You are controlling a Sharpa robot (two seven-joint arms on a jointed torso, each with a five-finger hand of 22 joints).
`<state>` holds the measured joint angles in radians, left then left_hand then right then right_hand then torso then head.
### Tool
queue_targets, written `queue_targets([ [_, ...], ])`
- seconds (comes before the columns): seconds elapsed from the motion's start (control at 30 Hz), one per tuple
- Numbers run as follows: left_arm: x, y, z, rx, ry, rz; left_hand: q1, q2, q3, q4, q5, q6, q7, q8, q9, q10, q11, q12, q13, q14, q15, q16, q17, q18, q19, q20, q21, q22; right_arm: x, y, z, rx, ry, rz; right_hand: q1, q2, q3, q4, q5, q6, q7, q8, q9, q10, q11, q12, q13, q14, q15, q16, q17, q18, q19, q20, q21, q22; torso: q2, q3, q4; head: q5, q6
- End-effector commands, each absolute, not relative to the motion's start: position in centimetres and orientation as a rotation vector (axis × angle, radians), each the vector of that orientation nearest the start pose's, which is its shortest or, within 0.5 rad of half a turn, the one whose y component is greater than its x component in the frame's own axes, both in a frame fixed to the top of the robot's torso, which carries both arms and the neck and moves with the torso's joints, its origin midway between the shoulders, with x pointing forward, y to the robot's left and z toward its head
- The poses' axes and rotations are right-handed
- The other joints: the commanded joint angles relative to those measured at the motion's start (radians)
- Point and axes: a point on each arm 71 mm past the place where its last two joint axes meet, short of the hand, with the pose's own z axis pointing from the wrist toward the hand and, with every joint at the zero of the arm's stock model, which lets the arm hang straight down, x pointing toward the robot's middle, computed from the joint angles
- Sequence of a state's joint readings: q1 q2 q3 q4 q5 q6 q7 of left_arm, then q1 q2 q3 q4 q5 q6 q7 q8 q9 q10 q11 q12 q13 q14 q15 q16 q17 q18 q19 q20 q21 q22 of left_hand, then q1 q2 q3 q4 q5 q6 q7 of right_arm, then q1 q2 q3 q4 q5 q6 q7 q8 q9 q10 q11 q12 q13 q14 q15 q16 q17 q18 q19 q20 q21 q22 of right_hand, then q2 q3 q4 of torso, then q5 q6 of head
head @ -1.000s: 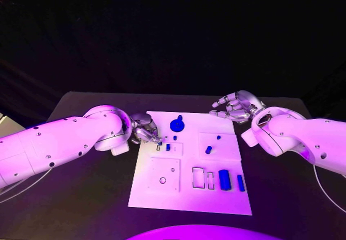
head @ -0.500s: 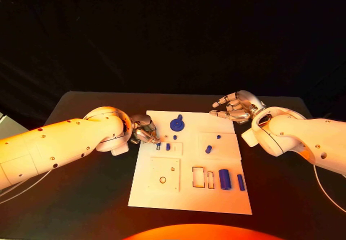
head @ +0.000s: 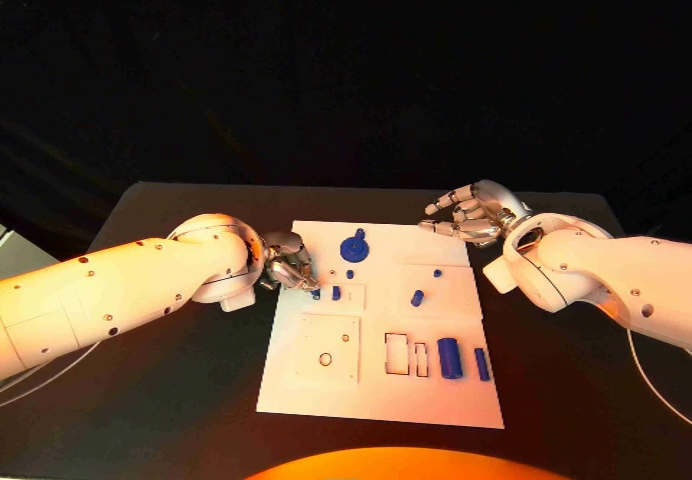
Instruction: Assemble the parts on the task board
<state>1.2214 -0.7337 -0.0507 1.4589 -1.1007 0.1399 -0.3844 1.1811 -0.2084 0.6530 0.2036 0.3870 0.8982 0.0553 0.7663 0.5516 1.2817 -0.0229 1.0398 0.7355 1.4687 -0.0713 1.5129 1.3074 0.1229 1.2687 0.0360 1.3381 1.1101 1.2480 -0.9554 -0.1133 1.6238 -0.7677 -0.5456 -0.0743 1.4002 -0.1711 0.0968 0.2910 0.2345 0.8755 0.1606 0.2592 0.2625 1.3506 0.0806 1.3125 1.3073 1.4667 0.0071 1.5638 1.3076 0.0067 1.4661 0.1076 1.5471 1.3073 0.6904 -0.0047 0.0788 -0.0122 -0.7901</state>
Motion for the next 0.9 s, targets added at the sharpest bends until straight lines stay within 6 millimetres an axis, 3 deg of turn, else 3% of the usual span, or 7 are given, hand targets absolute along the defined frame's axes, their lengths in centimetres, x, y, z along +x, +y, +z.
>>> queue_targets([
  [0.03,48.52,16.95,-22.15,-0.010,2.308,-0.577,-0.005,0.001,0.210,-0.214,0.003,0.011,-0.001,-0.003,0.001,0.006,-0.001,0.004,-0.001,0.067,-0.008,0.004,0.121,-0.019,0.005,-0.001,0.004,0.000,47.02,-24.32,-18.20,0.585,1.653,0.855,-0.004,0.007,-0.006,-0.001,-0.001,-0.003,0.001,0.005,-0.001,-0.002,-0.002,0.004,0.026,0.099,-0.003,-0.004,0.244,0.000,0.093,-0.001,-0.005,0.250,0.000,-0.0005,0.0000,0.000,0.000],
  [0.9,48.25,16.44,-22.81,0.036,2.345,-0.573,-0.006,-0.001,0.212,-0.217,0.001,0.013,-0.001,-0.004,0.000,0.008,-0.001,0.007,0.005,0.068,-0.008,0.005,0.124,-0.019,0.003,-0.002,0.003,-0.002,46.99,-24.37,-18.21,0.585,1.654,0.855,-0.004,0.007,-0.006,-0.001,-0.001,-0.003,0.001,0.005,-0.001,-0.002,-0.002,0.004,0.026,0.099,-0.003,-0.004,0.244,0.000,0.093,-0.001,-0.005,0.250,0.000,-0.0002,-0.0005,-0.002,-0.006],
])
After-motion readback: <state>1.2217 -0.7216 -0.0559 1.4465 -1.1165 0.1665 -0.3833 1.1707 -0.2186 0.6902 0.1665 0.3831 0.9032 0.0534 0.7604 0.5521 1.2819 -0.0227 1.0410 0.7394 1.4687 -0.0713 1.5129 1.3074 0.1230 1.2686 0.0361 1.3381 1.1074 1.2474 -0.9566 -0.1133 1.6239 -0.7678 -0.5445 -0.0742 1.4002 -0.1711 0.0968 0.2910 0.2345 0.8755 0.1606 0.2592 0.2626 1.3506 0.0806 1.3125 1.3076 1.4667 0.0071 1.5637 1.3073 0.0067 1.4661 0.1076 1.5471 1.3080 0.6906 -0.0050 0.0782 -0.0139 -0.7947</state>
